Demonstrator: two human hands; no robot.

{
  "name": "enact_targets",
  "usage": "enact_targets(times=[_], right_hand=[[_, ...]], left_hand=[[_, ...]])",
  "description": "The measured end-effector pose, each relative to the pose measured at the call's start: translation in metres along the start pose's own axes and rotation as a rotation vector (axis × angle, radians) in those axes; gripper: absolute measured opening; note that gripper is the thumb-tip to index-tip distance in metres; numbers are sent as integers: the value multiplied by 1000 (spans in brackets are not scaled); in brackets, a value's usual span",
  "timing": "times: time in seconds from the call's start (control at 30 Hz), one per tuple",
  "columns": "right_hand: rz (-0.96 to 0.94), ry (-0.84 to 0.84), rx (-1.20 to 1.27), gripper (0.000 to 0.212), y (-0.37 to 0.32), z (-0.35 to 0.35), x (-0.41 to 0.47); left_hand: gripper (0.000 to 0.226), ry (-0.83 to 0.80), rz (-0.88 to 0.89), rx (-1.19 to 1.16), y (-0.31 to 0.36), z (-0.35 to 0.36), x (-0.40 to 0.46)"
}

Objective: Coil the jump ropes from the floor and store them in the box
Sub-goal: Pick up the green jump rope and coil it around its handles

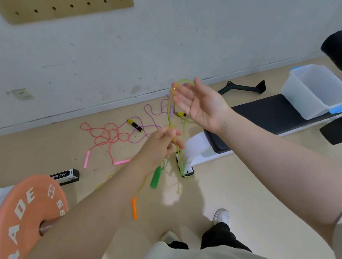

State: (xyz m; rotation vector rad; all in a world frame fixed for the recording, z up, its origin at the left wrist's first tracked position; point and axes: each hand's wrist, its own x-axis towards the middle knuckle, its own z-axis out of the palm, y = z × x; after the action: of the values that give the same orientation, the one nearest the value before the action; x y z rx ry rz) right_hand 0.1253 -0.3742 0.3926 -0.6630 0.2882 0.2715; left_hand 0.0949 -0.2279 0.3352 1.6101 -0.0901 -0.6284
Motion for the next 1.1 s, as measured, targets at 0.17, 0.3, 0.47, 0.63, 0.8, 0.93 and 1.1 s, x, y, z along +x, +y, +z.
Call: enact_targets(times=[0.17,0.3,0.47,0.63,0.8,0.93,1.1], right_hand=[[51,-51,-343,40,23,-28,-11],[111,-120,-635,41,37,-36,-14],[177,-232,-1340,17,59,-44,-19],[208,15,-1284,24,62,-61,-18],[205,195,-569,30,45,-42,-11],[298,102,34,34,28,-20,-9],[218,100,352,30,23,2,-9]], left_hand=[[20,82,-24,-273,14,-9,9],[18,124,-43,-516,24,-13,10],[17,214,-35,-612,49,-23,16],[17,371,-61,-616,50,-49,18],[29,416,-133,-435,24,-57,19],[39,207,-187,-300,7,-39,5],[38,-204,-61,-13,3,-2,-14]])
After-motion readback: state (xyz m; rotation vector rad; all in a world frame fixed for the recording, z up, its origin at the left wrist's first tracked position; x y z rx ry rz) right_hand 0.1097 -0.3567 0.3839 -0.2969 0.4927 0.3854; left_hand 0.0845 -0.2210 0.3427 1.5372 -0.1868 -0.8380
